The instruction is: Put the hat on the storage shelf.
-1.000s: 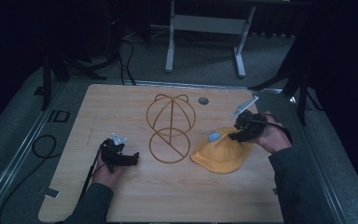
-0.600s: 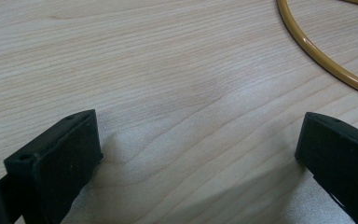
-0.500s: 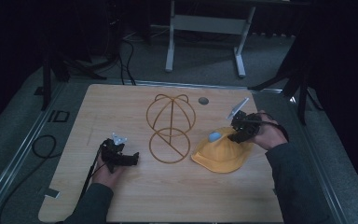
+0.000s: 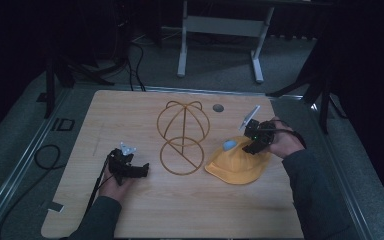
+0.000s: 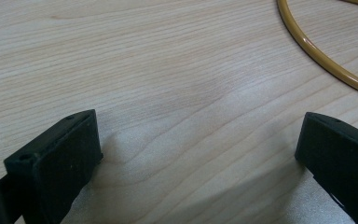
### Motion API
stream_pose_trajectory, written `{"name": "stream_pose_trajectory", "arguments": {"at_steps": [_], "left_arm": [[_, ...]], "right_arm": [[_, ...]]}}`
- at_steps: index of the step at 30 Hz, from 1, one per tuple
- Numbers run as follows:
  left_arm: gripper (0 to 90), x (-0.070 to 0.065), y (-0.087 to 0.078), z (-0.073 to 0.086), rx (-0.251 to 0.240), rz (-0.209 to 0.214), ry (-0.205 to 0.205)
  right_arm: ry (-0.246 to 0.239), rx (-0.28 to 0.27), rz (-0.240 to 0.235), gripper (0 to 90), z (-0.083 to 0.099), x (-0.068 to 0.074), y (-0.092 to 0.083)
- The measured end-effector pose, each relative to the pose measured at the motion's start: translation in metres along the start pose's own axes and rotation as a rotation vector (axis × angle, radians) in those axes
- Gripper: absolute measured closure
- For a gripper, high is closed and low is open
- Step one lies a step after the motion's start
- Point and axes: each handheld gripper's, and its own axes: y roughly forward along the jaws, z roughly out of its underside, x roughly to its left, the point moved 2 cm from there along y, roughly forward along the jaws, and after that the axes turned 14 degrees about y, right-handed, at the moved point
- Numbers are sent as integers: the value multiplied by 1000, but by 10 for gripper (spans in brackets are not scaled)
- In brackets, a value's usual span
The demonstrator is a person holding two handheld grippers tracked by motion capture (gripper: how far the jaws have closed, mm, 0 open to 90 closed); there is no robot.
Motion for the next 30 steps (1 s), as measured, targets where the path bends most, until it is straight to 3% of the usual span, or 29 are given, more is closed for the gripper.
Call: {"name": "stream_pose_trajectory", "arguments": {"at_steps": [5, 8, 14, 21, 30], "left_arm": [[1, 0, 0, 0, 0, 0, 0], [1, 0, 0, 0, 0, 0, 0], [1, 0, 0, 0, -1, 0, -1], [1, 0, 0, 0, 0, 0, 0], [1, 0, 0, 0, -2, 0, -3]], "right_arm": [[-31, 22, 0, 486, -2, 2, 6], [-31, 55, 5, 602, -1, 3, 9], [-47, 46, -3, 808, 0, 6, 7], [-34, 16, -5, 834, 2, 4, 1], [61, -43, 9, 838, 2, 0, -8]]}}
